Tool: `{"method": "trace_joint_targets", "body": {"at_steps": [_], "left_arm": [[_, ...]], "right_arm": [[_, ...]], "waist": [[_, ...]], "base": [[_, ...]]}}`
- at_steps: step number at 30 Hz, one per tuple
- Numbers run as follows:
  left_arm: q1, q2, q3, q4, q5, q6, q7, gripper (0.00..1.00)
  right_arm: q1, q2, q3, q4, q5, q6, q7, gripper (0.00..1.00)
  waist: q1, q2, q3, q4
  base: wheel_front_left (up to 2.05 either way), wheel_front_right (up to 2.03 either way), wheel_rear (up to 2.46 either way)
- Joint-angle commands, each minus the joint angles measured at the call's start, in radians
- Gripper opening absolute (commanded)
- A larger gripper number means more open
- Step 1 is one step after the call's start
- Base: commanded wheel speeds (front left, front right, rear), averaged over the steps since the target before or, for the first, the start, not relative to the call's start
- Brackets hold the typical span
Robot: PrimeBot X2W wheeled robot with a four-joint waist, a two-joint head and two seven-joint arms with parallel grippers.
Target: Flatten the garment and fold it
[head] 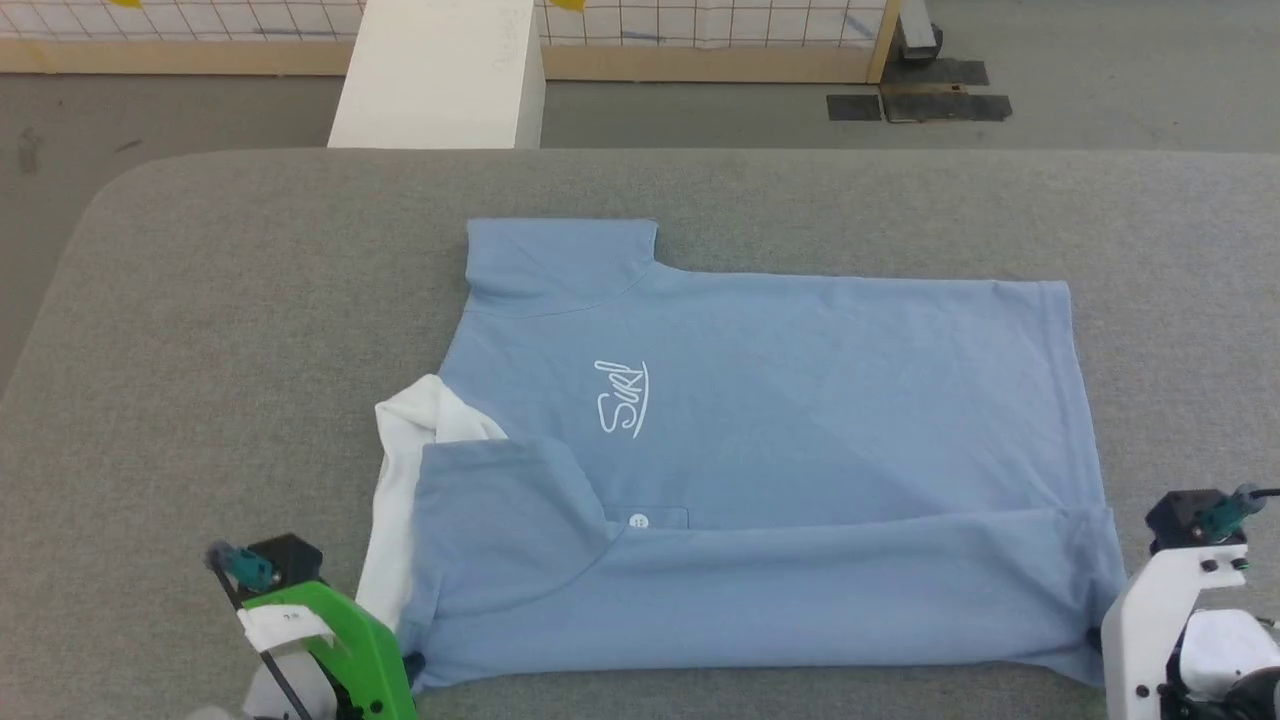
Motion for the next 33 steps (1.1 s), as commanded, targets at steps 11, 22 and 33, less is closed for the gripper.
{"method": "trace_joint_targets", "body": {"at_steps": [11,22,33], "left_arm": [[-0.054,0.006,0.024,0.073,-0.006,-0.034,-0.036,1.0],[-0.139,0.092,0.084,-0.099,0.017,-0.026,-0.021,1.0],[-0.247,0.003,0.114,-0.043,0.147,-0.156,-0.501,1.0]], "right_arm": [[-0.043,-0.014,0.022,0.088,0.013,-0.002,-0.058,1.0],[-0.078,-0.06,-0.05,-0.087,0.078,-0.002,-0.044,1.0],[-0.191,-0.008,-0.121,-0.092,0.002,-0.002,-0.425,1.0]], "waist": [[0.0,0.0,-0.001,0.005],[0.0,0.0,-0.076,-0.008],[0.0,0.0,-0.06,-0.02]], "base": [[0.0,0.0,0.0],[0.0,0.0,0.0],[0.0,0.0,0.0]]}}
